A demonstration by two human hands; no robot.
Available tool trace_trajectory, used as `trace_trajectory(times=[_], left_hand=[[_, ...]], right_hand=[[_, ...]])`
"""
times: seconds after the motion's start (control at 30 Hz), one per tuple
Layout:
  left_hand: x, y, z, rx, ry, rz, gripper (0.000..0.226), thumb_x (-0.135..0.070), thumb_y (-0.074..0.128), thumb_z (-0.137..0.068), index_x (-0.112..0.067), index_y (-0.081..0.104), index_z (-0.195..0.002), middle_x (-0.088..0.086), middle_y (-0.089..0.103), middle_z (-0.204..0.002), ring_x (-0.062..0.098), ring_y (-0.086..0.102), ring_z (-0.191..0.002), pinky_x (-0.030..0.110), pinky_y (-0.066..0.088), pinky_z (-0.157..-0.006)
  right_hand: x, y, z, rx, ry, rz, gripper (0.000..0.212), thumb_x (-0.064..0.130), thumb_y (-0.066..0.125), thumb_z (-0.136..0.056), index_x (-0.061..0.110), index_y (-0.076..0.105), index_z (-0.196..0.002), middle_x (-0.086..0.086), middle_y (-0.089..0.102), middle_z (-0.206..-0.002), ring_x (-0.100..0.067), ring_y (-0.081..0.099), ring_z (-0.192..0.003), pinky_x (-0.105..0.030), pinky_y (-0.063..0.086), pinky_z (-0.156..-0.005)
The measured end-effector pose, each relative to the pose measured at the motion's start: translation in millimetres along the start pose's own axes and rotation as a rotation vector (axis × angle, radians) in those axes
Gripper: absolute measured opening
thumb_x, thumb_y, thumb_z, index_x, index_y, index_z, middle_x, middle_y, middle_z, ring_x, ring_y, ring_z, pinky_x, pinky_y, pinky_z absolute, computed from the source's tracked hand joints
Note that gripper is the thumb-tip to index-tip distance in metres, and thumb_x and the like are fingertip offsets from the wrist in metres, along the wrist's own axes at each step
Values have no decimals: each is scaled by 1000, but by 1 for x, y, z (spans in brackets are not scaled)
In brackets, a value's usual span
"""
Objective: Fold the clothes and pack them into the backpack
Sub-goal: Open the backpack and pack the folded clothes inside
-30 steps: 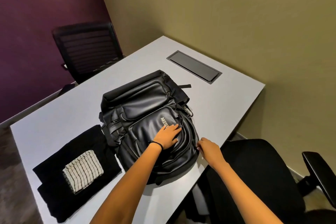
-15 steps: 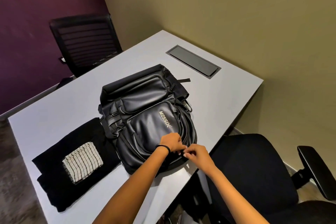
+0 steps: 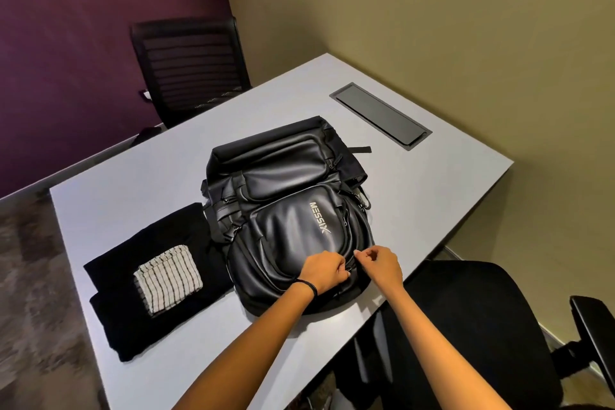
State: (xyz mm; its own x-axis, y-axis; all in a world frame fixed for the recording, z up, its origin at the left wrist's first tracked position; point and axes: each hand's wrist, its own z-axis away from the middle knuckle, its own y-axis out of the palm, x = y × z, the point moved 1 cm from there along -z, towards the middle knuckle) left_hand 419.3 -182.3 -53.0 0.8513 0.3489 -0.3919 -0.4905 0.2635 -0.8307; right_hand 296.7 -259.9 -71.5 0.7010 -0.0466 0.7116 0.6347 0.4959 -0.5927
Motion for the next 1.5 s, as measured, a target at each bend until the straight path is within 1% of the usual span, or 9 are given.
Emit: trace_trajectory(times=[0.33,0.57,0.73,0.97,1.1,1.2,1.27,1.4,1.5], left_hand=[[4,-7,15,-34,30,-66,18,-20,48,-86,-18,44,-68,10,57,-73,32,50,-75,33,24,-49],[36,-22,33,1,33,-77,22,-24,51,-86,-20,44,-67,4,54,-72,24,49,-69,31,28,-54],[61,-26,51,-15,10,-44,34,-27,53,-86,-21,36,-58,-3,52,-69,17,48,-68,28,31,-59],[103,-33,75,-36,-13,-29,28,-34,56,-87,-23,43,-64,-6,51,-64,9,44,-63,24,29,-53],[108,-27,85,-58,19,27,23,-32,54,-90,-22,47,-71,-8,49,-65,9,43,-60,22,29,-54],[107,-23,88,-67,21,84,22,-32,54,-90,-21,50,-72,-8,50,-66,9,43,-60,23,32,-56],[106,-22,89,-83,19,97,22,-31,54,-90,-20,49,-72,-8,51,-68,10,44,-62,25,33,-57],[106,-18,92,-123,7,123,22,-30,54,-89,-20,47,-70,-7,50,-68,12,42,-62,24,31,-56],[106,-16,94,-138,3,130,22,-29,54,-90,-20,47,-71,-7,49,-67,12,42,-62,25,32,-56]], right_hand=[[25,2,-8,-42,23,186,33,17,63,-72,16,36,-53,0,38,-49,-22,37,-48,-26,29,-48],[28,-6,-13,-83,-54,181,34,17,60,-72,17,31,-53,1,29,-46,-19,28,-46,-26,25,-48],[34,-17,-18,-132,-59,152,33,17,59,-71,17,32,-52,1,31,-47,-20,29,-46,-26,26,-48],[36,-22,-19,-155,-64,143,36,17,58,-74,16,31,-51,0,34,-48,-21,31,-46,-27,26,-48],[32,-19,-16,-85,-88,329,21,19,56,-81,13,46,-64,-4,50,-63,-27,48,-60,-29,34,-55],[31,-11,-8,-160,-325,606,18,22,54,-87,6,49,-95,-11,55,-90,-33,55,-83,-35,41,-60],[35,2,-1,-144,-568,577,16,16,54,-87,5,51,-97,-13,54,-93,-33,54,-85,-38,43,-62],[42,34,16,243,-932,593,28,34,48,-89,11,61,-98,-8,55,-93,-26,54,-88,-34,41,-75],[47,51,24,301,-1117,689,18,24,67,-79,13,67,-93,-7,58,-85,-26,58,-76,-34,47,-64]])
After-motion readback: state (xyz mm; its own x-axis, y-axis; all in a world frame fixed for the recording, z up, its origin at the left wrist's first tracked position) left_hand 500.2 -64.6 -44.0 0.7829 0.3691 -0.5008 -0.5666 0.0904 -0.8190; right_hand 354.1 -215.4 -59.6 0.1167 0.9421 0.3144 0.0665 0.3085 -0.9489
